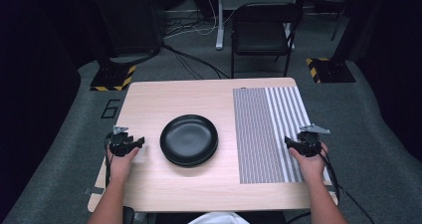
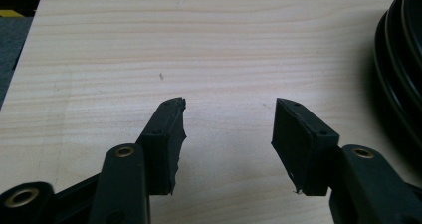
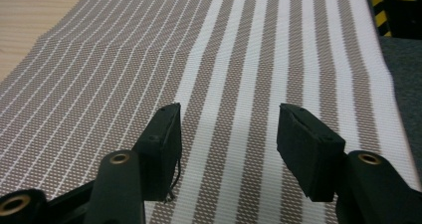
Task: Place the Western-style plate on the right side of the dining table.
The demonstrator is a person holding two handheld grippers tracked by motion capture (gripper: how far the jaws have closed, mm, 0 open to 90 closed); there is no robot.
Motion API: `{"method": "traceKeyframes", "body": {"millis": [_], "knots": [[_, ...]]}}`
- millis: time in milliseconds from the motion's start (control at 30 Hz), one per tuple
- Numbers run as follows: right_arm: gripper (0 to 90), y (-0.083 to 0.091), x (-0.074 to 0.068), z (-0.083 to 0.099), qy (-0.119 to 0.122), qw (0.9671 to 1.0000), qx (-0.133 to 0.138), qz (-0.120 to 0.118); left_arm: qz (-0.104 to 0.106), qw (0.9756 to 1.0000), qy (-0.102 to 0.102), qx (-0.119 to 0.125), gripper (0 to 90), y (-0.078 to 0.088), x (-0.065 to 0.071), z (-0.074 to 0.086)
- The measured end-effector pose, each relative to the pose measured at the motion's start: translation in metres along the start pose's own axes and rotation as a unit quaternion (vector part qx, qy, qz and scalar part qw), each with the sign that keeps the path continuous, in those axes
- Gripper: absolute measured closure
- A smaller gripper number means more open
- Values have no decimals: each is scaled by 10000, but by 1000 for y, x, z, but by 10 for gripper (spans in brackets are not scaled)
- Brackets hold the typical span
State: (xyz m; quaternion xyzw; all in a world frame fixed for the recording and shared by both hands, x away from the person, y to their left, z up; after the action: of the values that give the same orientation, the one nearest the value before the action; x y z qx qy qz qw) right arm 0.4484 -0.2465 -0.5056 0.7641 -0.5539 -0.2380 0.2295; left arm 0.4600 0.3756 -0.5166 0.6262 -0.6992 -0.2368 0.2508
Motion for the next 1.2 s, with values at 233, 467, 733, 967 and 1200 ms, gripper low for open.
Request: {"method": "traceKeyframes", "body": {"millis": [233, 467, 733, 967, 1200], "knots": [[426, 14, -5, -8, 175, 9998, 33, 76, 272, 9994, 220, 58, 498, 6, 4, -3], [428, 24, -25, -15, 649, 9977, 91, -152, 217, 9994, 61, 244, 503, 18, 15, -17], [429, 34, -33, -18, 659, 9958, 138, -621, 473, 9988, 5, 127, 496, 12, 29, -22], [437, 43, -41, -23, 708, 9951, 157, -670, 656, 9976, -107, 174, 526, 15, 38, -29], [446, 57, -53, -31, 763, 9946, 244, -666, 713, 9972, -61, 218, 518, 18, 38, -34]]}}
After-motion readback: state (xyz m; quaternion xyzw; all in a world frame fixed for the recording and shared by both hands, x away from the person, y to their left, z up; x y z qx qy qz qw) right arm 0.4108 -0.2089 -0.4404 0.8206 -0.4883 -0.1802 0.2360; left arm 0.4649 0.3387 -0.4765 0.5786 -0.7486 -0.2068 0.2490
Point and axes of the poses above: each handheld gripper's, and its own axes: y roughly backward along the jaws, z roughly out of its underside, x roughly to its right, the point moved 1 cm from there along -y, roughly forward along the jaws, and after that the axes turned 5 degrees about -z, right-handed, at the moved point
